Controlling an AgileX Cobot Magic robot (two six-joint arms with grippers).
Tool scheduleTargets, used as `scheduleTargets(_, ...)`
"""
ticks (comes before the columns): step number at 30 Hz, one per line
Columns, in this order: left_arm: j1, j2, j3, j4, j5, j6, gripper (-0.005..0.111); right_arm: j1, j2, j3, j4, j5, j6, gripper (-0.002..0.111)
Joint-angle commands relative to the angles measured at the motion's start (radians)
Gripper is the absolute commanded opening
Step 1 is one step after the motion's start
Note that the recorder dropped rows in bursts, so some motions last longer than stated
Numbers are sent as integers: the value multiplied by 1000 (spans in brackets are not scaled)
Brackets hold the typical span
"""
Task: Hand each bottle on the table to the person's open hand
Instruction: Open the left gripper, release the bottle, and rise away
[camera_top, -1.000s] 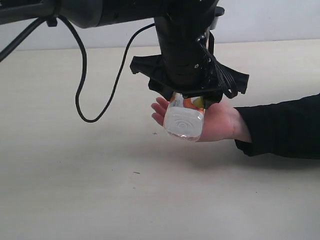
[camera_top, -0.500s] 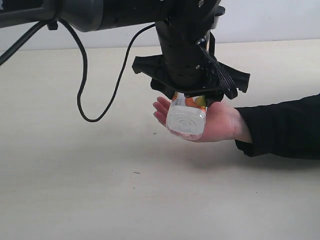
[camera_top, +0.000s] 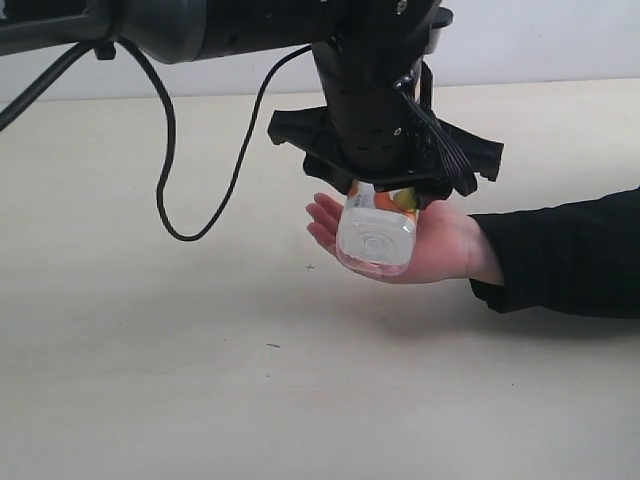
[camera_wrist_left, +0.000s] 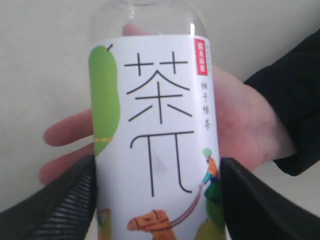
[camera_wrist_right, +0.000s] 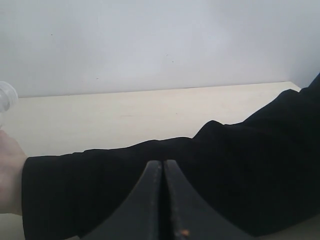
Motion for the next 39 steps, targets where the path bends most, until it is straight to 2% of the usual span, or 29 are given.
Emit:
scheduleTargets(1,-4,13,5,12,-22,2,63,-5,-6,5,-2,-8,2,0)
scheduleTargets(9,-4,49,5,34,-37,2,66,-5,-6,5,-2,-8,2,0)
scheduleTargets(16,-4,45,5,50,-37,2,94,-5,-6,5,-2,-8,2,0)
scheduleTargets(19,-4,39,5,61,-37,4,100,-5,-6,5,-2,-8,2,0)
scheduleTargets(32,-8,-161,27,54,-35,89,100,-5,-6,5,-2,-8,2,0)
scheduleTargets(35,-22,-229,84,54,-88,134,100,-5,-6,5,-2,-8,2,0)
scheduleTargets(37,-41,-301,169,54,-151,189,98,-5,-6,5,-2,-8,2,0)
scheduleTargets(39,-53,-388,281,54,-237,228,90,-5,-6,5,-2,-8,2,0)
